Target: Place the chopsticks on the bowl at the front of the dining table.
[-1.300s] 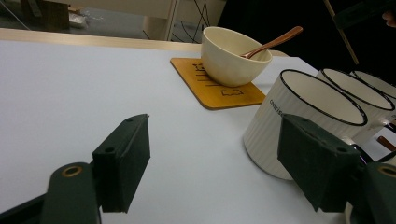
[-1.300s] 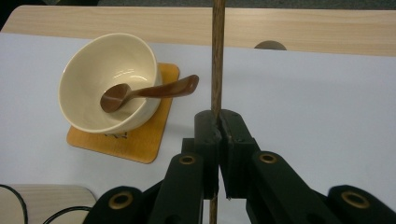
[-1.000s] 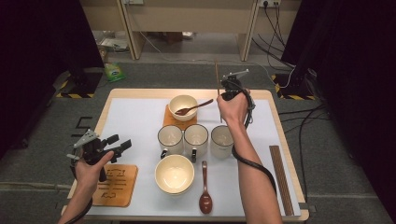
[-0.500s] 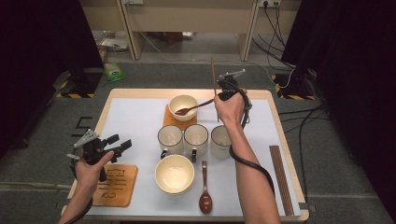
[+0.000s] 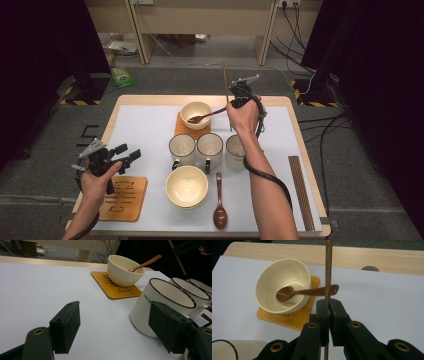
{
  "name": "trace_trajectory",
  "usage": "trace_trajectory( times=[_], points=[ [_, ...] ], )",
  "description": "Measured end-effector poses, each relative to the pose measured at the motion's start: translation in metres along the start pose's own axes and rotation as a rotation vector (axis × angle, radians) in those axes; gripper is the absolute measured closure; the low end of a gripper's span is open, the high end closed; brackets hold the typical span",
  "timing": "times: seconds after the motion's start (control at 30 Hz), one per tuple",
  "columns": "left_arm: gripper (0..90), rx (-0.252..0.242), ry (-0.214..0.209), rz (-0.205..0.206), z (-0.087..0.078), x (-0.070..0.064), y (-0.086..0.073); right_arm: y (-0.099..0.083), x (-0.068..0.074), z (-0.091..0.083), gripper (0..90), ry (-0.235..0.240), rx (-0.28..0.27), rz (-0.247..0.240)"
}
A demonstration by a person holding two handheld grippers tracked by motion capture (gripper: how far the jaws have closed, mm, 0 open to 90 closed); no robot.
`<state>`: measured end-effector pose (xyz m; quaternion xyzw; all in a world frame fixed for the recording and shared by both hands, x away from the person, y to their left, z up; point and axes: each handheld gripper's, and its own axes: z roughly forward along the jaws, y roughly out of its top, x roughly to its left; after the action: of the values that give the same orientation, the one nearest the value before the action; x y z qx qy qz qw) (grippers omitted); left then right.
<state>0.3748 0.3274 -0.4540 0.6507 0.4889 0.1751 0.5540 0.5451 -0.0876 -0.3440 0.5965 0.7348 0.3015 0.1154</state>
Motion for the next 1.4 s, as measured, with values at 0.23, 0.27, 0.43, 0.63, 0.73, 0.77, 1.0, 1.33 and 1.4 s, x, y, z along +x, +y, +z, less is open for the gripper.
trace_trajectory(
  times=[0.23, 0.27, 0.43, 0.63, 0.73, 0.77, 1.0, 1.33, 1.4],
  points=[
    [24.8, 0.0, 0.0, -0.001, 0.0, 0.0, 0.0, 0.001, 0.003, 0.003, 86.2, 0.006, 0.004, -0.007],
    [24.8, 0.0, 0.0, 0.0, 0.0, 0.0, 0.0, 0.001, 0.004, 0.003, 86.2, 0.006, 0.005, -0.007],
    [24.8, -0.001, 0.002, -0.001, -0.001, 0.0, 0.0, 0.001, 0.006, 0.004, 86.2, 0.008, 0.005, -0.014],
    [24.8, 0.0, 0.0, 0.001, 0.0, 0.0, 0.0, 0.001, 0.007, 0.006, 86.2, 0.009, 0.013, -0.019],
    [24.8, 0.0, 0.002, 0.0, 0.0, 0.0, 0.0, 0.0, 0.009, 0.008, 86.2, 0.01, 0.015, -0.02],
    [24.8, -0.001, 0.001, 0.0, -0.001, 0.0, 0.0, 0.0, 0.009, 0.008, 86.2, 0.01, 0.016, -0.021],
    [24.8, 0.0, 0.001, 0.0, 0.0, 0.0, 0.0, 0.001, 0.012, 0.009, 86.2, 0.012, 0.018, -0.03],
    [24.8, 0.0, 0.002, 0.001, 0.0, 0.0, 0.0, 0.0, 0.014, 0.012, 86.2, 0.015, 0.029, -0.037],
    [24.8, -0.001, 0.001, 0.001, 0.0, 0.0, 0.0, 0.0, 0.014, 0.013, 86.2, 0.015, 0.03, -0.038]
  ],
)
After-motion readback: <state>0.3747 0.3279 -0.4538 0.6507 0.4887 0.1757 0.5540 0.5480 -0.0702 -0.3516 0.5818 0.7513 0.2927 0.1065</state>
